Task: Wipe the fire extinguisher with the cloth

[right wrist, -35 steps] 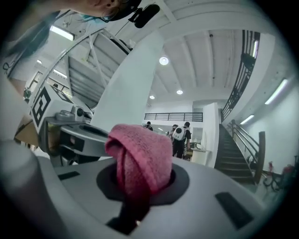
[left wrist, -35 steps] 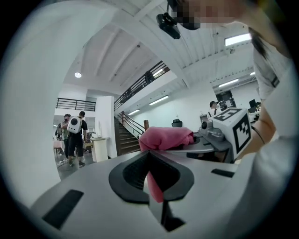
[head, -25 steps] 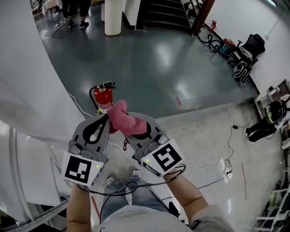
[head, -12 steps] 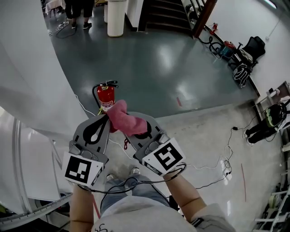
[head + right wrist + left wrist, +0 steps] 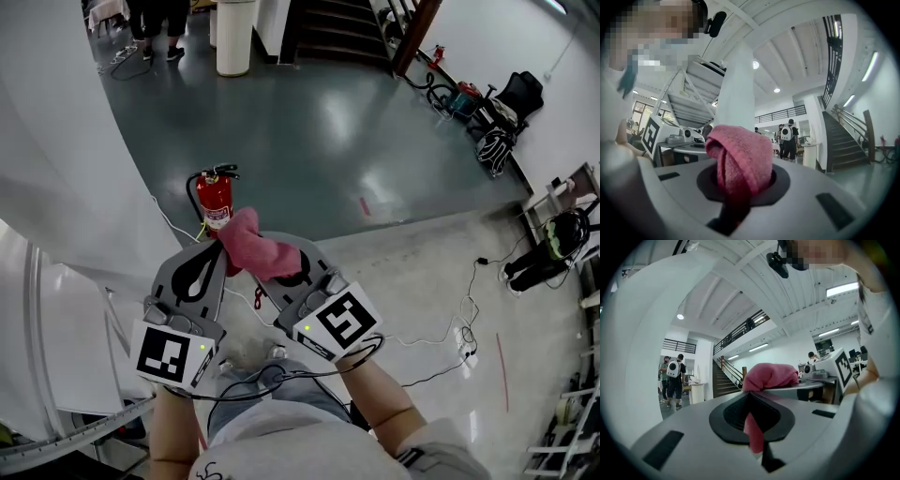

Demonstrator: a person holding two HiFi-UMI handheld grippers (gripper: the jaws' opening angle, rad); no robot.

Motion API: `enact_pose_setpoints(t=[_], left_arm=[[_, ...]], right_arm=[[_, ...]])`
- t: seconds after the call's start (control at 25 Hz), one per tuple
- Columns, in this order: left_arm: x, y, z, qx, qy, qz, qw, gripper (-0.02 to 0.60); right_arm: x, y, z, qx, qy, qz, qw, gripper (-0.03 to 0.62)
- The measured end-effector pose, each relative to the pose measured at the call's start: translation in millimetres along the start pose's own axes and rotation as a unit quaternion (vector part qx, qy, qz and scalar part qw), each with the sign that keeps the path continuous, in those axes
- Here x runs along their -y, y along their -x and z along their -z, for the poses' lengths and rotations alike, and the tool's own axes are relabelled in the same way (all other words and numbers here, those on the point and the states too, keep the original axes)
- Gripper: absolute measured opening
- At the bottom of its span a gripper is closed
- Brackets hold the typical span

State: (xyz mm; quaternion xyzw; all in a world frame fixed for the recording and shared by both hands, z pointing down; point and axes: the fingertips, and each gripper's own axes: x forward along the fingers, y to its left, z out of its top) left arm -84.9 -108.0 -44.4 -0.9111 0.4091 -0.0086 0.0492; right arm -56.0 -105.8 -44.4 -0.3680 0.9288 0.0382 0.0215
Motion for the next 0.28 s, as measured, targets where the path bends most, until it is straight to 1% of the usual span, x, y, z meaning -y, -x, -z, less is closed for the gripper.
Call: enact_pose_setpoints(t=[0.28], left_arm=[[4.6,-5.5,-7.8,0.0,-0.004,0.005,1.0,0.008]], right_arm=[[5.7,3.0,-6.3,0.003,-0.007,0.002,1.0,0.06]])
